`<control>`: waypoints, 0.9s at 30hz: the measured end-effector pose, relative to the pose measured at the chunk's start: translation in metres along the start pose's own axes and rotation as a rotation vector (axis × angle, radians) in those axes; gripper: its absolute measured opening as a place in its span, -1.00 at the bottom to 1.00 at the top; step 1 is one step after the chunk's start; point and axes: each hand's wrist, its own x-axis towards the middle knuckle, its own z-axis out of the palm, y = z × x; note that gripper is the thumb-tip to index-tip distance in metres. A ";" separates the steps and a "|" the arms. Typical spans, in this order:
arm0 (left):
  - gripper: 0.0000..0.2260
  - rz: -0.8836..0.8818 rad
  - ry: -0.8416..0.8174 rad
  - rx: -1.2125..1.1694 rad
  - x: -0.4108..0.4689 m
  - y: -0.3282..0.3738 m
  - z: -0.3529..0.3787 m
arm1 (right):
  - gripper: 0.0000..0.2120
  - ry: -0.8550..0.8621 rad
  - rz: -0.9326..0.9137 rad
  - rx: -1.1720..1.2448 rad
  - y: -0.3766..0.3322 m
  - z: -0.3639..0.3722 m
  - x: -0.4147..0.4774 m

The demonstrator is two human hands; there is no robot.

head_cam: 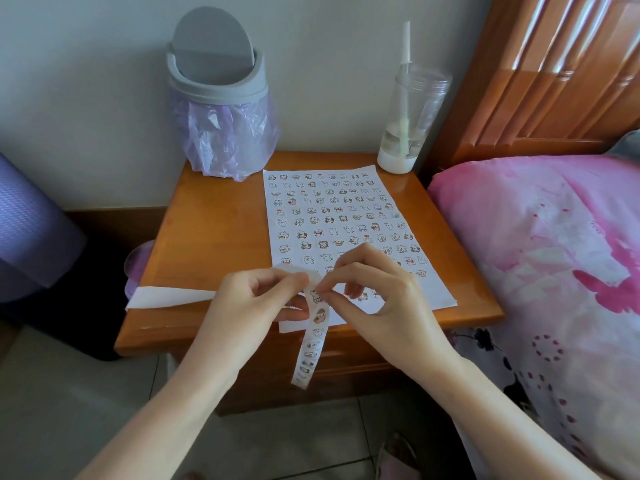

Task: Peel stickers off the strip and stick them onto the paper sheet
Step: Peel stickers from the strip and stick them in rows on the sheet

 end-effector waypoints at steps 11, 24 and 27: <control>-0.87 0.054 0.014 0.118 0.001 -0.005 -0.001 | -0.94 -0.141 0.286 0.313 -0.004 -0.027 0.008; -0.87 0.042 -0.048 0.200 0.000 -0.008 0.000 | -0.89 -0.267 0.744 0.027 0.059 -0.099 0.005; -0.86 0.025 -0.058 0.210 0.000 -0.009 -0.001 | -0.90 -0.286 0.742 0.015 0.060 -0.098 0.005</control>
